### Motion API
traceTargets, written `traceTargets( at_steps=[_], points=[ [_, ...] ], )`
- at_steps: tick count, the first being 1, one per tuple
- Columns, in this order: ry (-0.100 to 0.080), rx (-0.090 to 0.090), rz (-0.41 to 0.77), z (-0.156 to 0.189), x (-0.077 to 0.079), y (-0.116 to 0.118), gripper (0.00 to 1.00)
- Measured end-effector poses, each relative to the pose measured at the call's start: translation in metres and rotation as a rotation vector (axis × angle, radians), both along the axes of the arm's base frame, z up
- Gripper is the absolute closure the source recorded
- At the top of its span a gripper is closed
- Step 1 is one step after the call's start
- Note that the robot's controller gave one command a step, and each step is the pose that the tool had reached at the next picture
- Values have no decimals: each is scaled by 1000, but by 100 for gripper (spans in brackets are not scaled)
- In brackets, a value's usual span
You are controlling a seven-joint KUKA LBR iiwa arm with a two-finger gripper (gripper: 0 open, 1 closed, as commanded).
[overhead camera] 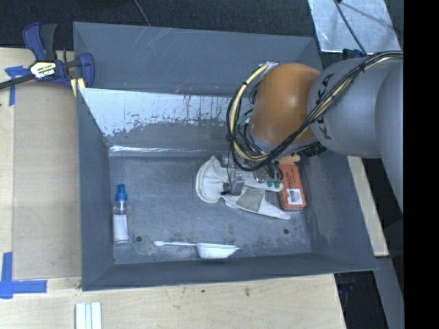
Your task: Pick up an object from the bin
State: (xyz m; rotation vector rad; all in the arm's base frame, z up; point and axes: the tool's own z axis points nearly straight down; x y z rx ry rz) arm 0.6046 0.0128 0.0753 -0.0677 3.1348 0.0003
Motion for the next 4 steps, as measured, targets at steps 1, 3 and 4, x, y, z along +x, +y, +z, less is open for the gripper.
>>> traceTargets(
  at_steps=[1, 3, 4],
  points=[
    [0, -1, 58, 31, 4, -3, 100],
    [4, 0, 200, 108, -20, -57, 100],
    [3, -1, 194, 163, -8, -77, 100]
  ],
)
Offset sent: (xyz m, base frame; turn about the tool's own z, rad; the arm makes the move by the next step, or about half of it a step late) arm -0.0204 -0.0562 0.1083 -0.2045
